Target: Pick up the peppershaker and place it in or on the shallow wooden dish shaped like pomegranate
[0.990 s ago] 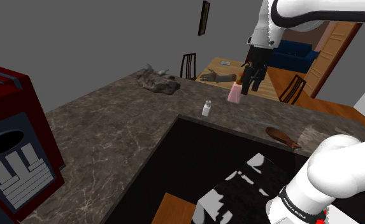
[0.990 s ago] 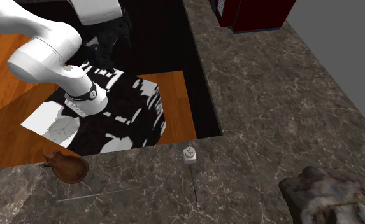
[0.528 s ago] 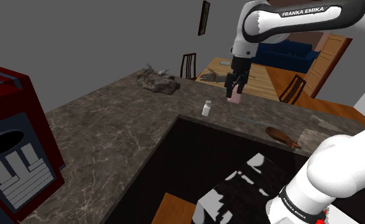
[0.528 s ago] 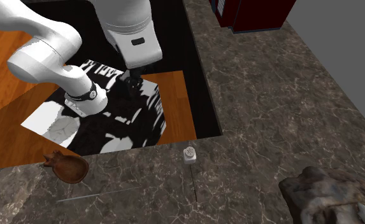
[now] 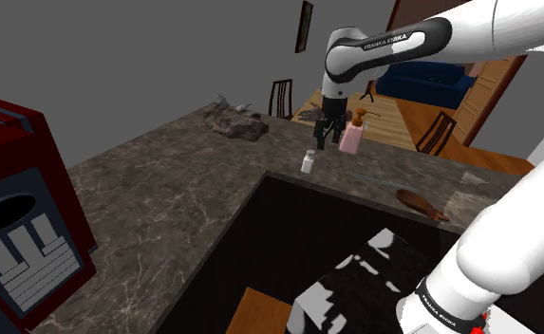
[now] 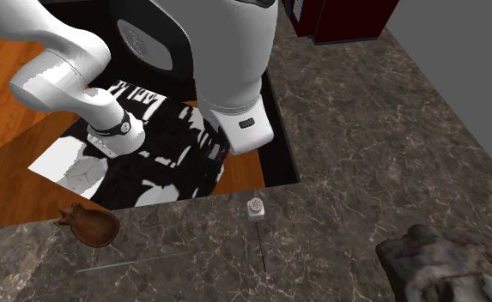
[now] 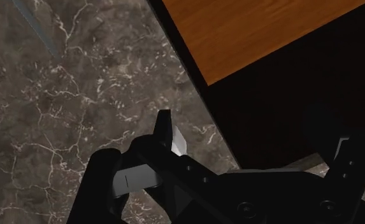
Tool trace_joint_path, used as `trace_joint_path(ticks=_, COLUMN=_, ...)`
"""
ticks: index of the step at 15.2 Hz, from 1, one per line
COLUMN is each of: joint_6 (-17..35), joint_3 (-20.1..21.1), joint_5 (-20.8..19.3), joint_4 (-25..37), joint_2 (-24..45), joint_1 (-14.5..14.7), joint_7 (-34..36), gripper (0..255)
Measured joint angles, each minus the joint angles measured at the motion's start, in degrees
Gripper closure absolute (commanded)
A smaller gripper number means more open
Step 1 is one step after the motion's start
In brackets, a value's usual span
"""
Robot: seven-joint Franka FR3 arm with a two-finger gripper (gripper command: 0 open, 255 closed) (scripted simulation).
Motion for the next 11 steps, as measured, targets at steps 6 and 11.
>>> trace_joint_path(ticks=6, joint_6=2.9, joint_3=-0.6, joint_5=-1.1, joint_4=10.0, joint_2=13.8, joint_1=-0.6, joint_7=-1.2, gripper=0)
trace_joint_path(ticks=11, joint_6=3.3, joint_3=-1.0, joint_5=-1.8, joint_4=20.0, joint_2=24.8, joint_1=-1.2, joint_7=-2.3, gripper=0)
